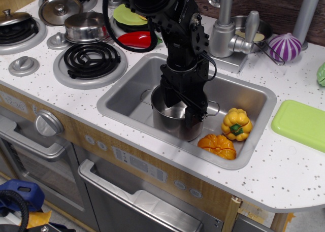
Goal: Pick up pot from sink
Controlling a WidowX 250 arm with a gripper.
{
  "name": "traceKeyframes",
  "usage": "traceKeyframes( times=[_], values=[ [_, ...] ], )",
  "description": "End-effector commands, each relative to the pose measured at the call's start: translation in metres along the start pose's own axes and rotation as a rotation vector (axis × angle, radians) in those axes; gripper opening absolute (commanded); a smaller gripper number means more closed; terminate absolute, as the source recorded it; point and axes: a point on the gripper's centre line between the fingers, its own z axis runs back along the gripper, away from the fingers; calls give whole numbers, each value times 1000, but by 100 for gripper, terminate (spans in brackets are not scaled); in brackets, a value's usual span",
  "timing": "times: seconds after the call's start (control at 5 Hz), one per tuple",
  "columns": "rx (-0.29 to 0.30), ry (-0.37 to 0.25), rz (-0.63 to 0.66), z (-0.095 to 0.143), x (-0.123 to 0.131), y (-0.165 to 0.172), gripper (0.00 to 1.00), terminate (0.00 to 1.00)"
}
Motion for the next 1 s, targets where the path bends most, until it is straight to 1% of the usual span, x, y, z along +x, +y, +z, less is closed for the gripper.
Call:
traceKeyframes(
  times=[0.0, 0.2, 0.4, 0.6, 0.8],
  values=[
    [0, 0, 0, 0, 0, 0, 100, 0],
    [18, -39, -20, -14, -2, 1, 100, 0],
    [-32, -51, -21, -24, -7, 6, 100, 0],
    [-57, -70, 2, -33, -14, 7, 100, 0],
    [-56, -65, -1, -33, -12, 9, 0, 0]
  ],
)
